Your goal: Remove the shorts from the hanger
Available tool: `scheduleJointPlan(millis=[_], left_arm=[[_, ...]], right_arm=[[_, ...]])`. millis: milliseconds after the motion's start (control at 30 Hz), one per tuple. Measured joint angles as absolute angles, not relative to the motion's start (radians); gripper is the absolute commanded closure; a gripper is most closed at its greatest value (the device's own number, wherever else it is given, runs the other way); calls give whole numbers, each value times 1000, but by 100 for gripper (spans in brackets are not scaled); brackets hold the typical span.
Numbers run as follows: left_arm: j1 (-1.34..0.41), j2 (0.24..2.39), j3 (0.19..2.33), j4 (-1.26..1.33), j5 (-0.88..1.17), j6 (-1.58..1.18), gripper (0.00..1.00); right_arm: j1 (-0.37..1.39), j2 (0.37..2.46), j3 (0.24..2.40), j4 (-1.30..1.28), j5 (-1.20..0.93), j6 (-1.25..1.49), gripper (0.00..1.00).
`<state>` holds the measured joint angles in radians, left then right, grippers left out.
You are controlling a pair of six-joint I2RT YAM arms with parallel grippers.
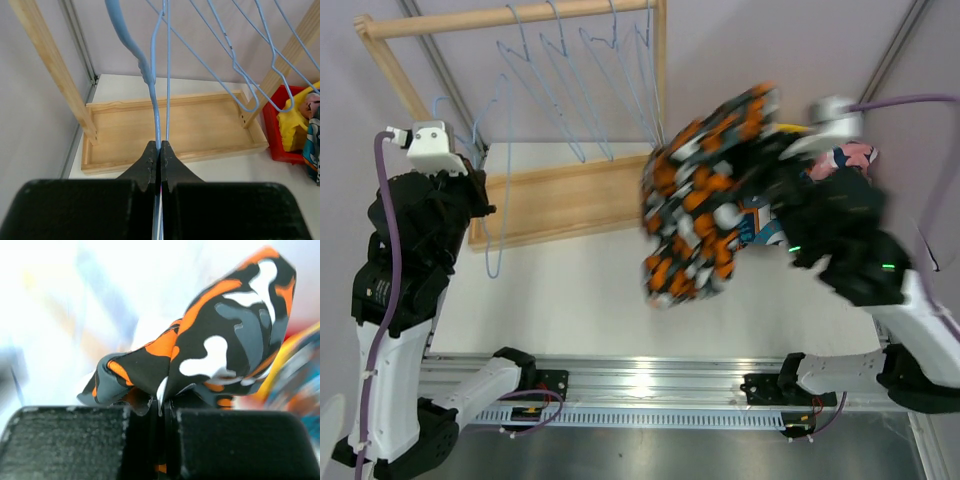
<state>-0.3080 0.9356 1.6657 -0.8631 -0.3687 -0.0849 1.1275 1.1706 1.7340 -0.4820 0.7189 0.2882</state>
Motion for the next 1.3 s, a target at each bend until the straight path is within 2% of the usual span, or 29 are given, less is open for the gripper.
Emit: scheduleJointPlan(millis=[200,267,333,400,467,667,700,733,767,833,1300], left_arm=[[-295,971,1666,-863,-292,-107,100],[-292,984,1666,-863,-282,-107,100],[-286,992,1666,-863,-278,-107,100],[-264,999,1666,-862,-265,-107,100],[-220,1003,1658,-851,-237,-107,100],[-82,1048,1644,-836,-175,-115,100],[-65,1063,1644,-833,-167,-116,100],[-55,1073,1644,-831,-160,-116,100],[-46,1087,1648,-832,-152,-117,100],[-33,1122,1668,-832,-140,-121,100],[-23,1444,2156,-853,-106,-131,100]], right_arm=[[720,1235,2200,-411,753,49,100],[584,1293,2281,-403,701,36,100],[451,1343,2272,-394,611,59,100],[347,1377,2153,-376,517,107,100],[286,1388,1928,-324,426,162,100],[220,1568,1327,-220,191,310,99],[218,1600,1256,-220,155,332,83],[216,1623,1205,-218,120,359,47],[215,1637,1173,-218,86,384,34],[218,1637,1146,-197,36,417,1],[326,1294,978,-71,-6,479,1]])
